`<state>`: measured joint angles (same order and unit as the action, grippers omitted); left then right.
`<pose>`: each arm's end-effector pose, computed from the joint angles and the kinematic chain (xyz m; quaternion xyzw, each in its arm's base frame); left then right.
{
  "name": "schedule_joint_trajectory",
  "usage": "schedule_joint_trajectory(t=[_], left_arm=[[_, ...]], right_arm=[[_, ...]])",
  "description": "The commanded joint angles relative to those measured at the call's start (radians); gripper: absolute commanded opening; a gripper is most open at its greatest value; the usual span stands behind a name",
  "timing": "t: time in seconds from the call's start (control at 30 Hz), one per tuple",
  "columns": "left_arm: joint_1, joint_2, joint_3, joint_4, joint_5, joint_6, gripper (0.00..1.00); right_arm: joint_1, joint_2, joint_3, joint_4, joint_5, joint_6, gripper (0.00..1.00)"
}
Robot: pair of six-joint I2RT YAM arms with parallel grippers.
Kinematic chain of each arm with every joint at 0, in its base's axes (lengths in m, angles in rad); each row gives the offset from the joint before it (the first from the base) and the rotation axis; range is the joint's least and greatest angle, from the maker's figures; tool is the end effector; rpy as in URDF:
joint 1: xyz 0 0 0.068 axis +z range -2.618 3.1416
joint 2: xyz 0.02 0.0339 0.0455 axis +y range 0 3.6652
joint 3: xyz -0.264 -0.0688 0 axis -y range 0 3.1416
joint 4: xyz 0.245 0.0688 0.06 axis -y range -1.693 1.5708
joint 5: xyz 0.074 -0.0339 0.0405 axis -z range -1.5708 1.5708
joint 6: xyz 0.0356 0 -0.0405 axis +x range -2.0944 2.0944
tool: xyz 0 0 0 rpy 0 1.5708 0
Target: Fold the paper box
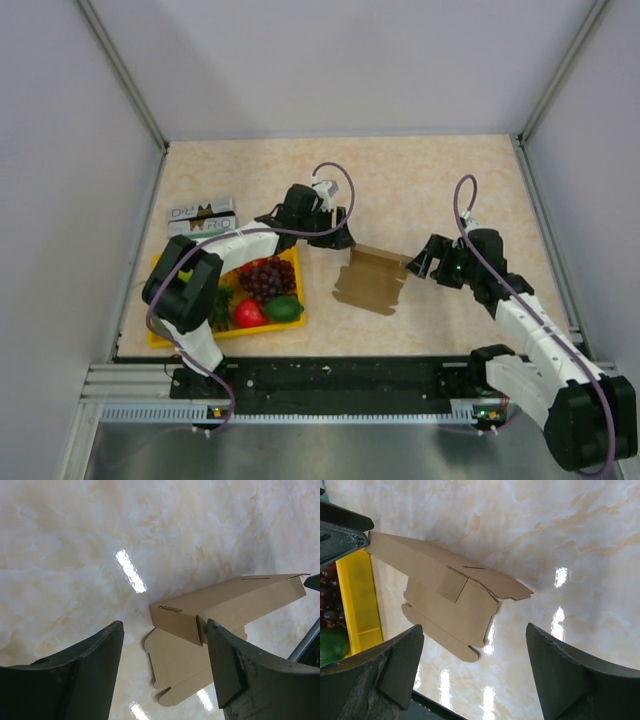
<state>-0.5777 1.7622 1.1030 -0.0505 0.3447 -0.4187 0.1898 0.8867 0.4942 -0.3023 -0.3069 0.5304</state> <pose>0.3136 -0.2188 0.2000 0.1425 0.8868 -0.3334 0.2867 0.1800 0.0455 0.2107 0.0878 0.8930 0.2772 0.3435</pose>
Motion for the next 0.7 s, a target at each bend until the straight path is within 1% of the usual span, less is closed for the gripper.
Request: schedule_joint_trajectory(t=[0.0,0.07,0.13,0.17,0.2,0.27,0.33,0.37,0.4,0.47,0.53,0.6,0.63,0.67], left_arm=[[-0.005,-0.032,-0.132,0.041,-0.094,0.012,0.69],[-0.005,-0.052,-0.167,0.073,-0.104,-0.008,0.67],[-0.008,-0.062,-0.206,0.090,-0.125,-0.029,0.65],[-0.013,-0.064,-0.215,0.090,-0.133,-0.032,0.65],[-0.017,-0.064,-0.219,0.089,-0.144,-0.034,0.66],[-0.021,-0.066,-0.210,0.075,-0.136,-0.038,0.72],[-0.025,-0.078,-0.197,0.060,-0.118,-0.037,0.76],[-0.027,-0.082,-0.187,0.057,-0.112,-0.034,0.77],[-0.027,-0.084,-0.169,0.055,-0.105,-0.034,0.78],[-0.025,-0.078,-0.129,0.002,-0.084,-0.029,0.80],[-0.025,-0.069,-0.112,-0.012,-0.056,-0.037,0.80],[-0.027,-0.069,-0.117,-0.003,-0.053,-0.041,0.78],[-0.025,-0.070,-0.121,0.001,-0.055,-0.042,0.77],[-0.025,-0.069,-0.124,0.000,-0.065,-0.042,0.74]], right_arm=[[-0.007,0.043,0.021,0.120,-0.038,-0.009,0.79],[-0.009,0.050,0.015,0.147,-0.026,0.008,0.73],[-0.007,0.057,0.018,0.143,-0.020,0.019,0.69],[-0.009,0.058,0.024,0.138,-0.012,0.020,0.65],[-0.007,0.063,0.027,0.138,-0.014,0.023,0.63],[-0.009,0.075,0.061,0.094,-0.029,0.016,0.57],[0.009,0.077,0.108,0.011,-0.005,-0.018,0.56],[0.069,0.069,0.159,-0.061,0.085,-0.029,0.57],[0.098,0.061,0.184,-0.090,0.127,-0.035,0.59],[0.148,0.064,0.237,-0.126,0.175,-0.017,0.62],[0.162,0.093,0.259,-0.142,0.146,0.019,0.63],[0.169,0.141,0.283,-0.158,0.137,0.031,0.61],[0.171,0.153,0.285,-0.153,0.141,0.036,0.59],[0.171,0.165,0.277,-0.144,0.144,0.042,0.55]])
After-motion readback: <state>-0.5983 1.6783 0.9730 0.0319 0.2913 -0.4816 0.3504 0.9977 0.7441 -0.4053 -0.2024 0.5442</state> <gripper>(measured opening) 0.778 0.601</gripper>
